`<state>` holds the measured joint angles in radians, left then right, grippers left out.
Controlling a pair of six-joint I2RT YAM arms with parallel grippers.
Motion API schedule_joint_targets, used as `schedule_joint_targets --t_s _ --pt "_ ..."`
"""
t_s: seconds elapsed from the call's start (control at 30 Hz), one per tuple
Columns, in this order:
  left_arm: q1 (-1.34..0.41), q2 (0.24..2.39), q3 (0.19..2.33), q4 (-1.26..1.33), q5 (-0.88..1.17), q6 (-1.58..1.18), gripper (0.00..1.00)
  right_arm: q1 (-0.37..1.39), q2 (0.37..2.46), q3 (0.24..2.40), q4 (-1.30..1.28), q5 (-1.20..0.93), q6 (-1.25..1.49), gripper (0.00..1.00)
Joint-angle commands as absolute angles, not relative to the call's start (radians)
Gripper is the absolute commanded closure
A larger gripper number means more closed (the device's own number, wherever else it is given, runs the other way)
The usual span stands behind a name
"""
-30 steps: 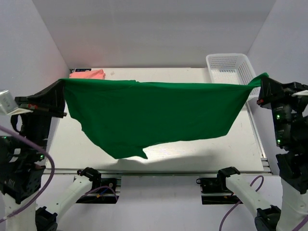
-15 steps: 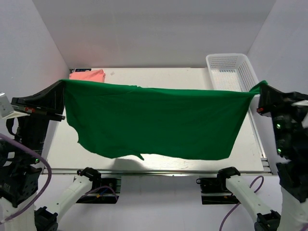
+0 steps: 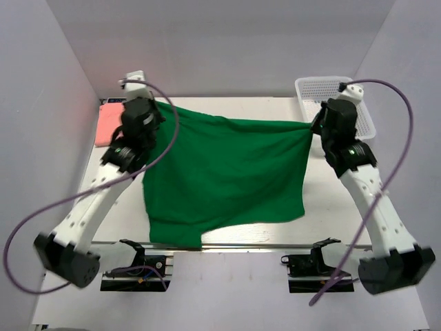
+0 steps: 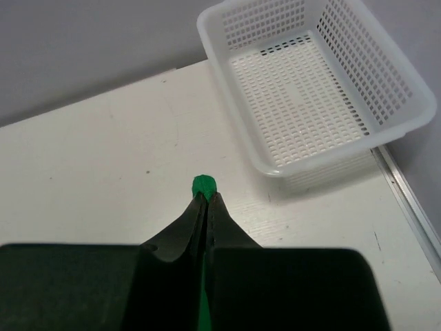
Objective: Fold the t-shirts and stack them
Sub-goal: Flatten out the tshirt
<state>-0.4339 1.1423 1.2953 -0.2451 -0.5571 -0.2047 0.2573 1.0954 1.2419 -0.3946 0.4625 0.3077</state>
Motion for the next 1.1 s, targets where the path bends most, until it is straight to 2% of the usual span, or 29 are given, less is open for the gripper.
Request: schedule_joint_targets --t_s 0.0,0.13,0.3,0.53,0.73,0.77,0.8,0.83,0.87,0.9,0.93,0.97,1.07 --pt "-0.428 1.204 1.278 -0.076 -0.724 -0.160 1.00 0.252 1.187 1.281 -0.207 0.557 0.296 1.00" --pt "-0.394 1.360 1.278 0.007 -0.736 -0.150 1.00 0.247 1.336 1.340 -0.161 0.575 0.269 1.00" --pt "-0.356 1.575 1.390 0.008 -0.716 -0.169 1.00 0.241 1.543 1.419 -0.114 0.551 0.235 1.00" --pt "-0.278 1.868 1.534 0.098 -0.646 -0.166 1.00 0.225 1.854 1.670 -0.074 0.531 0.170 1.00" --pt "-0.224 2.153 1.803 0.127 -0.571 -0.157 1.00 0.219 2.119 1.945 0.083 0.459 0.011 1.00" --pt "-0.212 2.193 1.854 0.127 -0.546 -0.156 1.00 0.221 2.182 1.974 0.125 0.459 0.005 0.95" --pt "-0.212 2.236 1.912 0.109 -0.531 -0.156 0.95 0.216 2.212 2.033 0.136 0.454 -0.024 0.85" --pt "-0.212 2.323 2.054 0.018 -0.531 -0.147 0.49 0.219 2.289 2.098 0.144 0.439 -0.064 0.48" --pt "-0.203 2.363 2.131 -0.045 -0.520 -0.147 0.13 0.219 2.310 2.126 0.135 0.437 -0.069 0.31" --pt "-0.202 2.391 2.196 -0.105 -0.505 -0.147 0.01 0.222 2.322 2.153 0.109 0.437 -0.072 0.14" --pt "-0.202 2.408 2.259 -0.176 -0.505 -0.156 0.00 0.225 2.329 2.186 0.097 0.420 -0.078 0.10" --pt "-0.202 2.393 2.250 -0.176 -0.479 -0.156 0.00 0.230 2.318 2.180 0.089 0.411 -0.075 0.10" --pt "-0.202 2.294 2.082 -0.112 -0.401 -0.156 0.00 0.229 2.217 2.077 0.072 0.322 -0.040 0.10"
